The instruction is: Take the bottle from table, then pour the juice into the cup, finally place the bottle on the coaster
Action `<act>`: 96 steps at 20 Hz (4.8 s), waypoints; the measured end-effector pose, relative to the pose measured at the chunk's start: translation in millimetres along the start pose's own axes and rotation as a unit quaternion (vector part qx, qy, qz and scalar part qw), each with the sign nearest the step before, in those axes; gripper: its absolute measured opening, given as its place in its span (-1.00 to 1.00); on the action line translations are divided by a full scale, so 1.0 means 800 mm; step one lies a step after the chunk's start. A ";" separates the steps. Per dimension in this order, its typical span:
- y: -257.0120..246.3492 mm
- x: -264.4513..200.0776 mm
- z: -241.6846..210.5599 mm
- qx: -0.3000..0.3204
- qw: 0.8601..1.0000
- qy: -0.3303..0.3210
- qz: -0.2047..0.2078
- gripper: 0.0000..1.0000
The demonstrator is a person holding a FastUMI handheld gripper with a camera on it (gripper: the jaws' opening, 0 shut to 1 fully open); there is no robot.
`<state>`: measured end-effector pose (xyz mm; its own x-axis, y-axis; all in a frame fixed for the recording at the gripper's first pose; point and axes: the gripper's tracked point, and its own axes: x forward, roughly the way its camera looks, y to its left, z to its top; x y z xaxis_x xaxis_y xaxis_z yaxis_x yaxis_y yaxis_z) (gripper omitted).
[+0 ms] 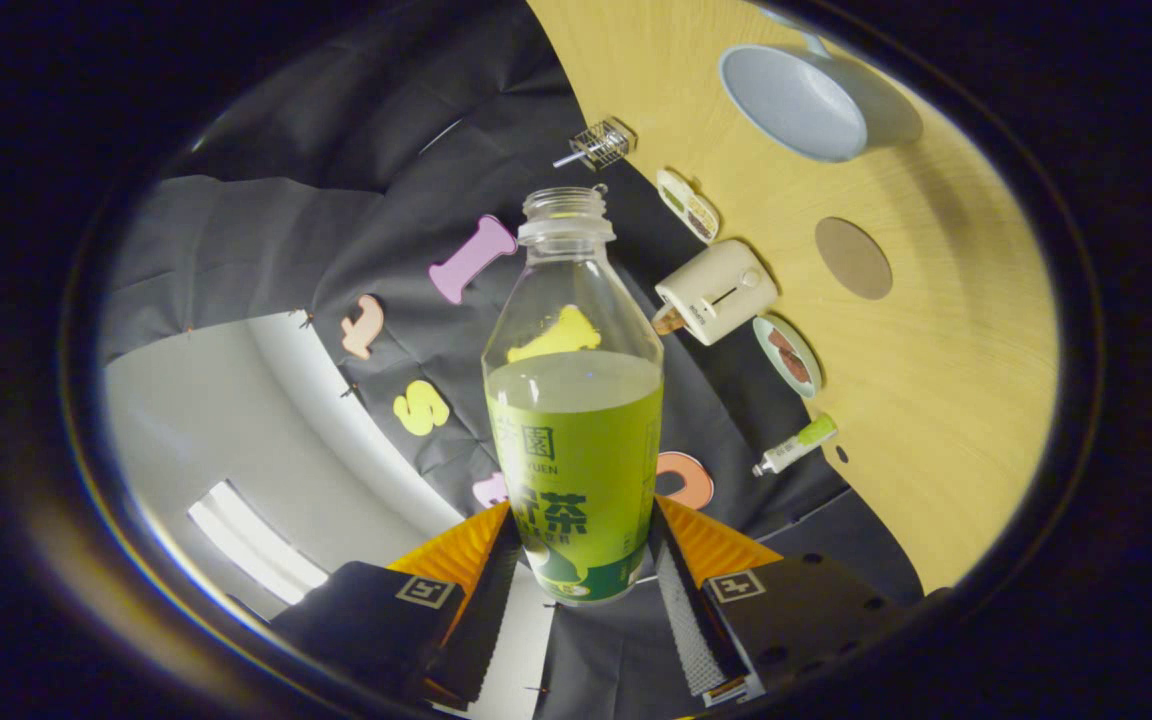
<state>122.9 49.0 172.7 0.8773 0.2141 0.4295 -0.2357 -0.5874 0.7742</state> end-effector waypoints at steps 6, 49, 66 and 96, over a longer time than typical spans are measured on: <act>-0.004 -0.009 -0.009 -0.051 0.999 0.001 -0.019 0.53; -0.217 0.081 0.171 -0.817 0.455 0.055 -0.351 0.58; -0.279 0.059 0.233 -0.792 0.426 0.090 -0.428 0.68; -0.166 -0.164 0.067 -0.836 0.457 0.037 -0.302 0.98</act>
<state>61.5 57.6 -11.3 0.9915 0.0043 -0.1300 -0.0032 1.0000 0.0084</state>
